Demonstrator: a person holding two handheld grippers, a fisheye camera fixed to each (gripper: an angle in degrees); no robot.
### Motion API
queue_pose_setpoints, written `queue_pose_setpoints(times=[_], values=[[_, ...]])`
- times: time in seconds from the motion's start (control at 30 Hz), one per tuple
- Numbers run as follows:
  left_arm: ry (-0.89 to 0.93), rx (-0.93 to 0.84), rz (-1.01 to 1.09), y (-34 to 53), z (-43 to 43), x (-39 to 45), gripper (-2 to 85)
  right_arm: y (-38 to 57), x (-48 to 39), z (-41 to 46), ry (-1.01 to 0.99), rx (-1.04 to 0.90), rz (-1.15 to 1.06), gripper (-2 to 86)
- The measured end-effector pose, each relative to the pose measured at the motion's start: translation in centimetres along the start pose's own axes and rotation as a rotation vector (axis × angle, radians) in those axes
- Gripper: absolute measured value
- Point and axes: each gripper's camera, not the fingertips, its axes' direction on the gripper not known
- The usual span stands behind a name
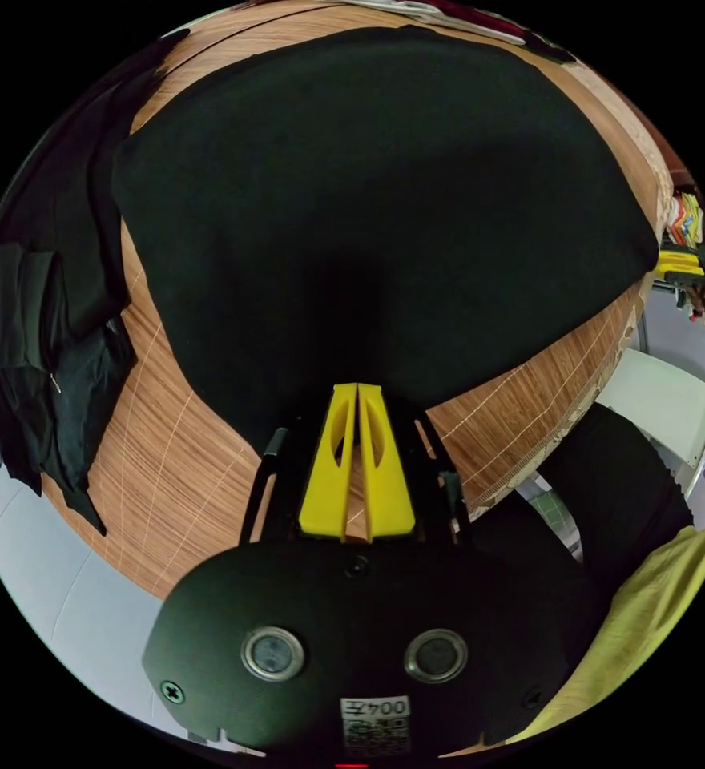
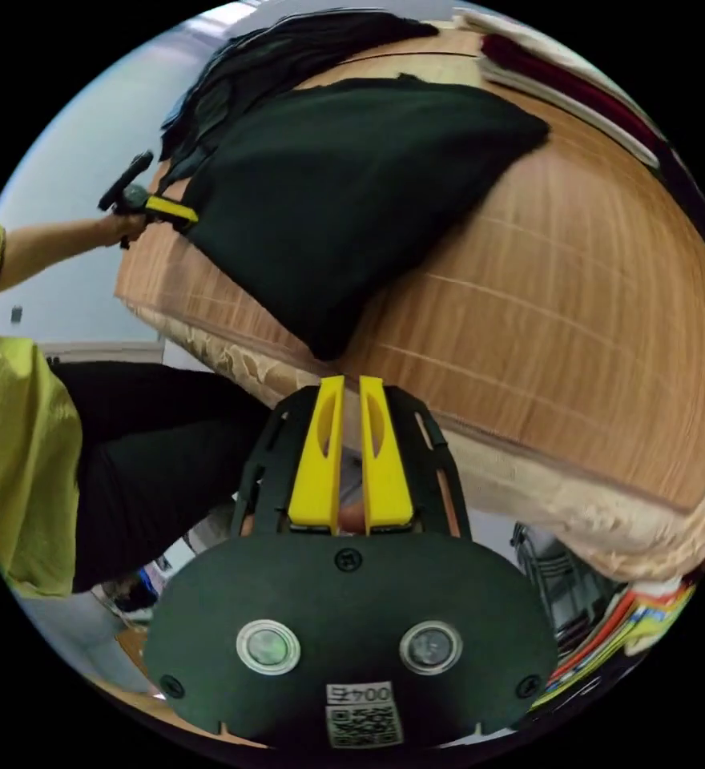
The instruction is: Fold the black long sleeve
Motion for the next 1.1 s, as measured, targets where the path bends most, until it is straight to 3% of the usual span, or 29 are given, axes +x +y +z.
queue_pose_setpoints(times=[0.07,0.17,0.33,0.4,0.5,0.6,0.67,0.8,0.9,1.1], values=[[0.018,0.014,-0.008,0.3,0.5,-0.3,0.2,1.5,0.1,-2.3,-0.025,0.163,0.117,3.0],[0.031,0.032,-0.03,0.8,1.1,-0.7,0.3,0.4,-1.6,-3.2,-0.044,0.286,0.123,1.5],[0.015,0.035,-0.012,1.2,2.2,-0.6,0.4,-2.3,-1.6,1.8,0.1,0.118,0.123,0.9],[0.023,0.04,-0.007,1.5,2.7,-0.9,0.6,-1.5,0.4,1.2,-0.029,0.166,0.222,0.3],[0.062,0.047,-0.023,2.0,3.5,-1.7,1.1,0.7,1.3,-1.8,-0.033,0.268,0.314,1.1],[0.159,0.08,-0.068,3.3,4.0,-3.3,2.7,3.6,2.0,-3.4,-0.16,0.34,0.432,4.3],[0.262,0.171,-0.175,5.9,4.0,-5.2,6.3,5.6,1.6,-3.6,-0.253,0.41,0.496,6.5],[0.356,0.303,-0.303,10.9,4.2,-6.8,8.2,6.5,0.7,-2.2,-0.225,0.399,0.589,11.3],[0.251,0.344,-0.164,12.6,3.7,-4.1,9.1,7.4,1.8,-0.9,-0.258,0.441,0.74,12.8],[0.118,0.398,0.308,9.8,3.9,7.2,11.6,10.3,5.7,2.8,-0.556,0.529,1.079,12.6]])
